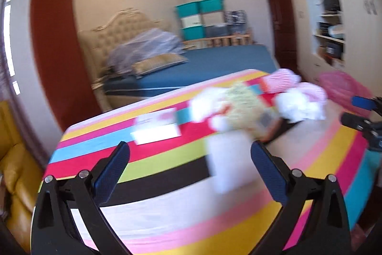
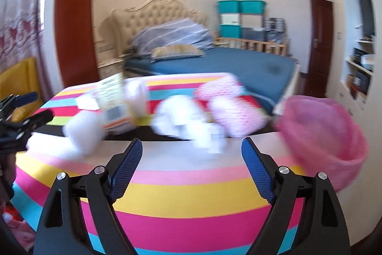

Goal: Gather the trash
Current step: 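Grasp the white foam block with the right tool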

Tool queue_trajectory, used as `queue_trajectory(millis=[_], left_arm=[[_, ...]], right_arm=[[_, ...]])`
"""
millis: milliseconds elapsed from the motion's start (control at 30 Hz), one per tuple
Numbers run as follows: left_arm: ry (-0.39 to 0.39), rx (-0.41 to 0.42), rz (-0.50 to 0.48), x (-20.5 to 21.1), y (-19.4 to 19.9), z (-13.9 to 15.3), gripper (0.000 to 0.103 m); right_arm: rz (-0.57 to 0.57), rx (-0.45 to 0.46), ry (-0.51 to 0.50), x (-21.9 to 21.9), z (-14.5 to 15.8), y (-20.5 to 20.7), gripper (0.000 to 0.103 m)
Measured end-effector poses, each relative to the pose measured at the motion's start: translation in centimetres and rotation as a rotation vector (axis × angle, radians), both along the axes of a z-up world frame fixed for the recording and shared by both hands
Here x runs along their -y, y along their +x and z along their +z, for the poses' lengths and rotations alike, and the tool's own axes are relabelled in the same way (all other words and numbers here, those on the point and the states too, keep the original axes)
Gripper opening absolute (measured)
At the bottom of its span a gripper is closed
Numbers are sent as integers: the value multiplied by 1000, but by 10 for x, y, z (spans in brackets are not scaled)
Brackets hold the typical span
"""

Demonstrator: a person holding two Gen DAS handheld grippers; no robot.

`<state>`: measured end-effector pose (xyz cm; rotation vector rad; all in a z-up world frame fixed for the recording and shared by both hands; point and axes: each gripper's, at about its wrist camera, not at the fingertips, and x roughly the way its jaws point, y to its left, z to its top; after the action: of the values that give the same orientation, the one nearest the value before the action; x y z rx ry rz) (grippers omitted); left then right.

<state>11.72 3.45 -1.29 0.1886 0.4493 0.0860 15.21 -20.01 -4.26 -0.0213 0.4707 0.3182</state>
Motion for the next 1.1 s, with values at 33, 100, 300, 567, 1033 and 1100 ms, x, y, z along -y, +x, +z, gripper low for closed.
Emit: queue_trajectory(millis=[33, 100, 300, 567, 1033, 1100], left_arm=[[-3, 2, 45, -17, -1, -1, 98], [-29, 5, 105, -47, -2, -3, 98], [-100, -1, 240, -112, -6, -13, 98], [-213, -10, 269, -138, -16, -16, 98], [-149, -14, 237, -116, -9, -20, 95], [-134, -11, 224, -111, -9, -20, 95]], right_arm=[[35, -11, 0, -20, 0, -1, 82], [88, -25, -6, -46, 1, -2, 84], [181, -81, -40, -110, -2, -2, 84], [146, -135, -104, -168, -9, 14, 84], [70, -184, -222, -197, -23, 39, 84], [68, -202, -215, -196, -24, 42, 84]])
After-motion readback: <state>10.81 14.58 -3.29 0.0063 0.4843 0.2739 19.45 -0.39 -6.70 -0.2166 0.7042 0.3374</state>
